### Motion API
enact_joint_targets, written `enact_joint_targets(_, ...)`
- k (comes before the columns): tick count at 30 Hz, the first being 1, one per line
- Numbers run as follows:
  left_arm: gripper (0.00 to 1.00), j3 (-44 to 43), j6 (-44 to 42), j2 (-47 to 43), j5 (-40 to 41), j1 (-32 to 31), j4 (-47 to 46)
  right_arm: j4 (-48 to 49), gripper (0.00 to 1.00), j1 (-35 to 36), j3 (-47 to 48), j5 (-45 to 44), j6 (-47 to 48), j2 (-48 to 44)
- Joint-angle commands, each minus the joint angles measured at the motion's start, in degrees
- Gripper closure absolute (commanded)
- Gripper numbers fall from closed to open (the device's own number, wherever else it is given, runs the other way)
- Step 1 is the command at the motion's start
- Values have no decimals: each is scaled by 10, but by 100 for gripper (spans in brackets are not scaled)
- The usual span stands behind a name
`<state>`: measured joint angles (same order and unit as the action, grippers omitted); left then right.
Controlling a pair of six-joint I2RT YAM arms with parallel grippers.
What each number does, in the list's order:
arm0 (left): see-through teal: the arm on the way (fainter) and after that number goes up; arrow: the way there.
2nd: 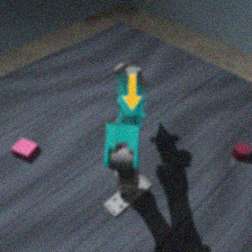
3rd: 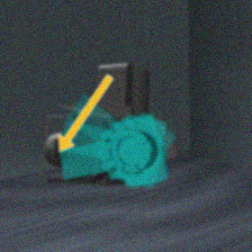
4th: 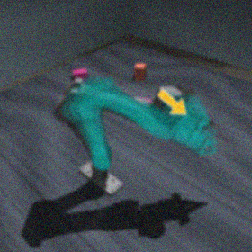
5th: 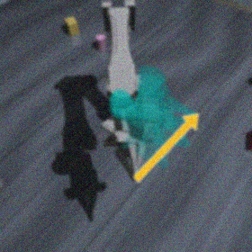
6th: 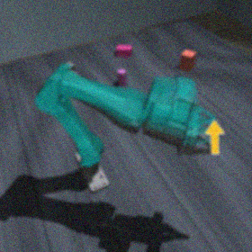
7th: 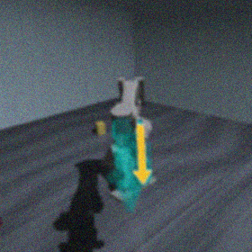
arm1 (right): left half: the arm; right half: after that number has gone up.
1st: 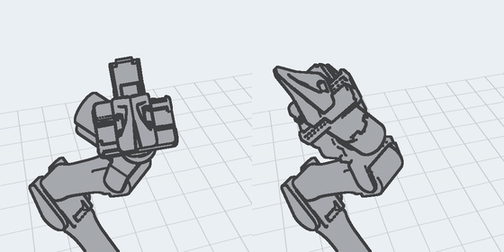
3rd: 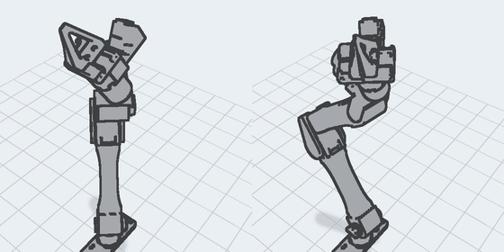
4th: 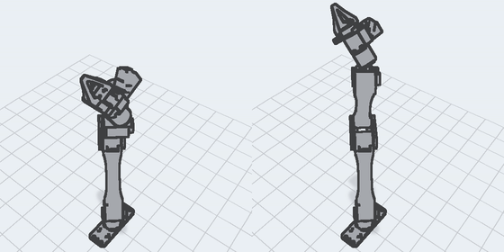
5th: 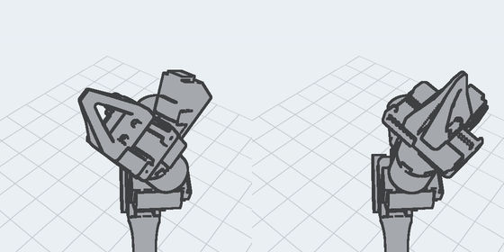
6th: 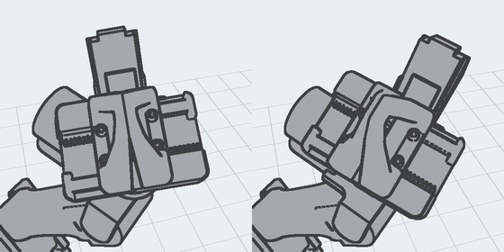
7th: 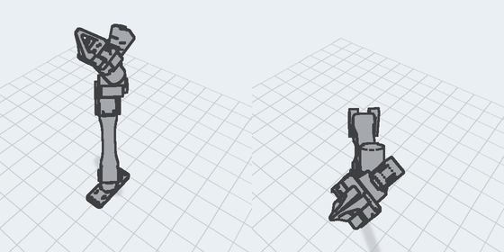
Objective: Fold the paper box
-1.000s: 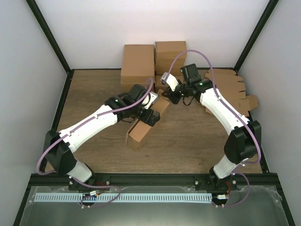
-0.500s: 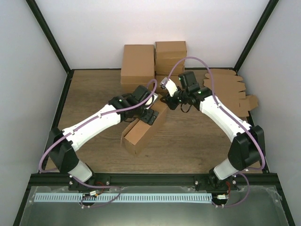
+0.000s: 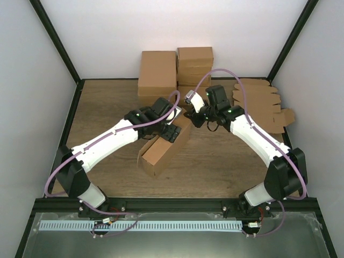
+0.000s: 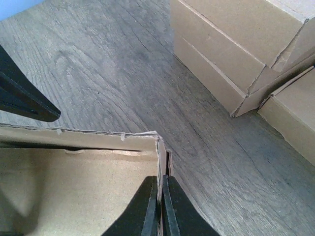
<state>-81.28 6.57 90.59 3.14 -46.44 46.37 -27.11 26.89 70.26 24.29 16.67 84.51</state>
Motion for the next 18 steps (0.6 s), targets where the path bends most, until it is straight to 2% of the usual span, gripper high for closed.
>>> enact_joint_targets(1, 17, 8, -9, 14, 6, 2, 7, -2, 95, 10, -20, 13, -18, -19)
enact_joint_targets(18, 20, 15, -32, 10, -8, 2, 7, 26, 95, 10, -57, -60, -38, -41)
